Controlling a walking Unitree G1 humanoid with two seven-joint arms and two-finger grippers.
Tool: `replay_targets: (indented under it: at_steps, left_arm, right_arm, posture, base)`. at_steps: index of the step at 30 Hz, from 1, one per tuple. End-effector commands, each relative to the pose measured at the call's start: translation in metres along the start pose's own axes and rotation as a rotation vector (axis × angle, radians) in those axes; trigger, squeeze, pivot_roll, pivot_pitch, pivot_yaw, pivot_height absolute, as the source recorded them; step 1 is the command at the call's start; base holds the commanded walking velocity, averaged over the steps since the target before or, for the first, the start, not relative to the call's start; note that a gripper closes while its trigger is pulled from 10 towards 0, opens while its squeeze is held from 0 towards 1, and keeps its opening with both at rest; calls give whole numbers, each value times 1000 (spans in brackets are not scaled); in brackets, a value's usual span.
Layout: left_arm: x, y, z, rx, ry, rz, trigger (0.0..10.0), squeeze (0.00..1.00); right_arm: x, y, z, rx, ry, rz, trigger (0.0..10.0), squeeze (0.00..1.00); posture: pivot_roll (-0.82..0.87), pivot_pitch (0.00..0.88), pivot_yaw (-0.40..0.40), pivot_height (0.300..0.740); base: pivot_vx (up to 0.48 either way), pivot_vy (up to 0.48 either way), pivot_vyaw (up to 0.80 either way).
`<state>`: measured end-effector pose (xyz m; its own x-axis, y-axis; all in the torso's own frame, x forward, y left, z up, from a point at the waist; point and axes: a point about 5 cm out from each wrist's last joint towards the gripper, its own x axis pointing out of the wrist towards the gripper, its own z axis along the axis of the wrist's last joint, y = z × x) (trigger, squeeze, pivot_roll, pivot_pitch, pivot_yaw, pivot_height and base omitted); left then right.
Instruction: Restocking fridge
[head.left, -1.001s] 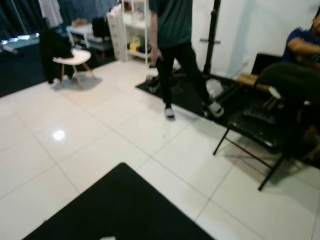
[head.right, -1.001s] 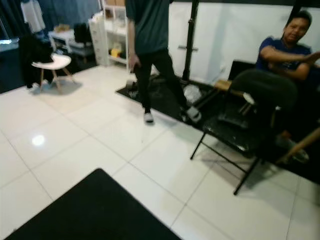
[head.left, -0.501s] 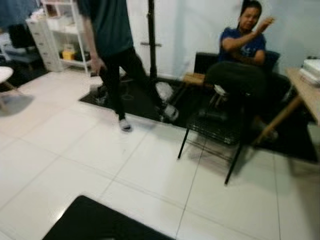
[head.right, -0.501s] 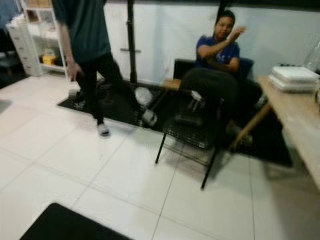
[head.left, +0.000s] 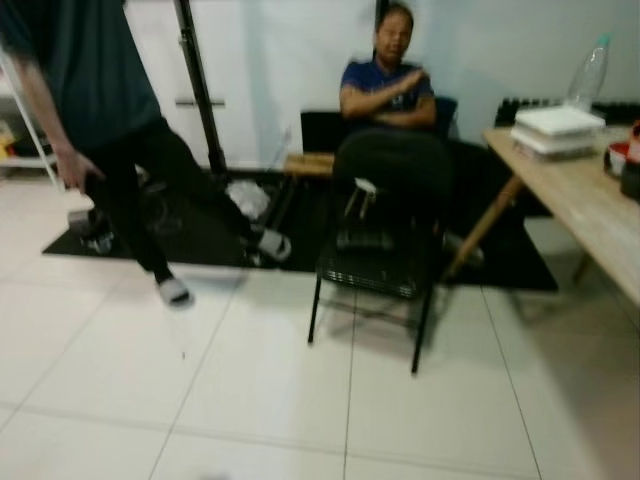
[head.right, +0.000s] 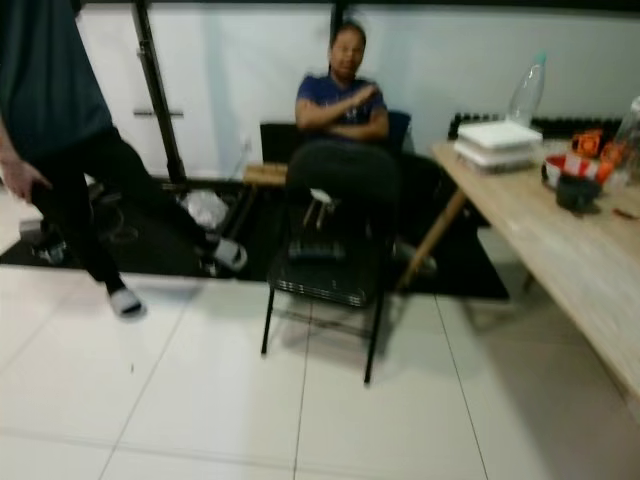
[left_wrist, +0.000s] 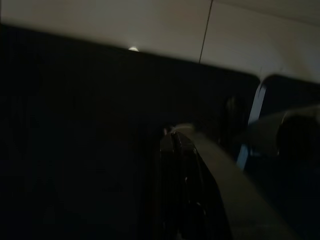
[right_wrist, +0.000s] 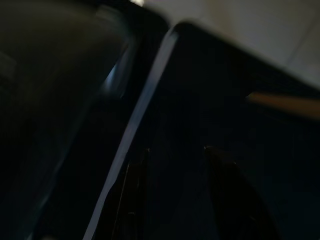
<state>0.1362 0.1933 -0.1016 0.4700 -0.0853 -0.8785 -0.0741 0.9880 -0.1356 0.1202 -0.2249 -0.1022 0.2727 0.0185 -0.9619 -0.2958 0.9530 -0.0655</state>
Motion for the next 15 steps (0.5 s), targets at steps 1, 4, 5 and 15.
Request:
replay_targets:
  at_steps: [1, 4, 5, 15]
  left_arm:
    - [-2, 3, -13, -6, 41, 12, 10000, 0]
    - [-2, 3, -13, -7, 41, 13, 10000, 0]
    - [-2, 3, -13, -7, 41, 13, 10000, 0]
    - [-2, 3, -13, -12, 41, 14, 10000, 0]
  right_arm:
    - [1, 5, 0, -4, 1, 9, 10000, 0]
    - [1, 5, 0, -1, 2, 8, 10000, 0]
    - [1, 5, 0, -1, 2, 8, 10000, 0]
    - [1, 5, 0, 5, 3, 8, 10000, 0]
  posture:
    - [-95, 0, 27, 740]
    - [-96, 0, 27, 740]
    - [-96, 0, 27, 740]
    - [-96, 0, 29, 740]
  base:
    - [341, 0, -756]
    - [345, 0, -756]
    - [345, 0, -756]
    - [330, 0, -756]
